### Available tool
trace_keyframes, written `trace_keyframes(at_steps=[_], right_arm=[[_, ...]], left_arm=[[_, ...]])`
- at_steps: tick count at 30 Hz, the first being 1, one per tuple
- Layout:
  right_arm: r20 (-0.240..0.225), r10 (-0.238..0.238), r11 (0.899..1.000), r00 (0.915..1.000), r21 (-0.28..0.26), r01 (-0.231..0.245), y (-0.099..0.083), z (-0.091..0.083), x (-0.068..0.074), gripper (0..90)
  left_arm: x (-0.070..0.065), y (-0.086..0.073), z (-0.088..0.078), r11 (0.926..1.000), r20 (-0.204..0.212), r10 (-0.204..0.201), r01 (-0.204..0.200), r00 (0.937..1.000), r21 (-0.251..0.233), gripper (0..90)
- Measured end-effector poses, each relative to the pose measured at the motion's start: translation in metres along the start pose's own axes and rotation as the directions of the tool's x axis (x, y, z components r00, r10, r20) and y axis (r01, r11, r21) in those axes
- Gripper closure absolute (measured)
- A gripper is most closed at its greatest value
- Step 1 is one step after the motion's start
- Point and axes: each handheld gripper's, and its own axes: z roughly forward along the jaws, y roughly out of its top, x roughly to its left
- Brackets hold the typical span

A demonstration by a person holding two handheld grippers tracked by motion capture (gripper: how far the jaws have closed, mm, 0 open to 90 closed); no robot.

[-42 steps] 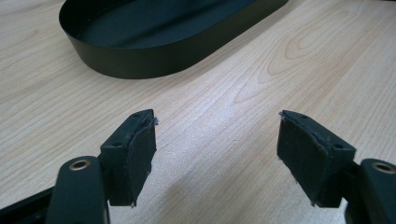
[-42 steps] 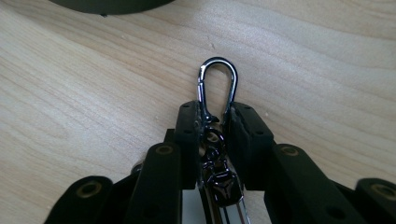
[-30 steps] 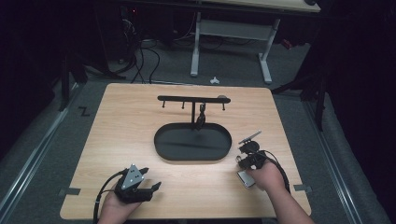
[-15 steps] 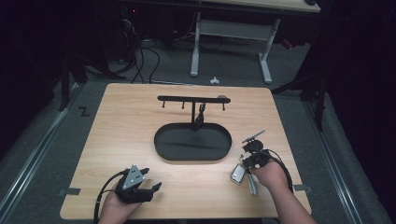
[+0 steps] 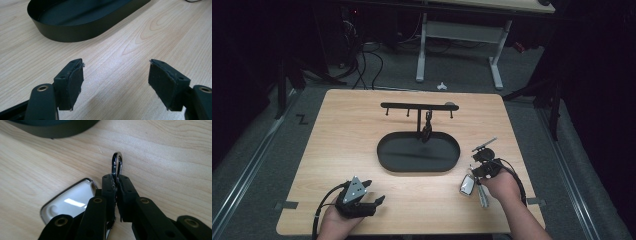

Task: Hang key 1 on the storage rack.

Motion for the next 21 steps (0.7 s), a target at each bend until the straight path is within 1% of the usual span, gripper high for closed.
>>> trace_keyframes(at_steps=[1, 6, 9, 15, 21], right_arm=[[-0.019, 0.007, 1.000, 0.9998, -0.009, -0.007, 0.000, -0.003, -0.001, 84.8], [-0.064, 0.005, 0.999, 0.9979, -0.044, -0.008, -0.002, -0.019, 0.001, 84.8], [-0.074, -0.004, 0.998, 0.9972, -0.067, -0.001, -0.002, -0.027, 0.001, 84.8], [-0.099, 0.018, 0.995, 0.9950, -0.094, -0.027, 0.001, -0.043, 0.000, 84.8], [-0.108, 0.009, 0.992, 0.9941, -0.120, -0.022, 0.006, -0.057, 0.001, 84.8]], left_arm=[[0.000, 0.000, 0.000, 1.0000, 0.000, 0.000, 0.000, 1.0000, 0.002, 28.6], [-0.001, 0.000, 0.001, 1.0000, -0.002, 0.000, 0.000, 1.0000, 0.000, 28.6], [0.000, 0.000, 0.001, 1.0000, -0.002, -0.002, 0.002, 1.0000, 0.001, 28.6], [0.000, 0.001, 0.001, 1.0000, 0.002, -0.002, 0.002, 1.0000, -0.002, 28.7], [0.000, 0.001, 0.000, 1.0000, 0.002, -0.003, 0.003, 1.0000, -0.007, 28.8]])
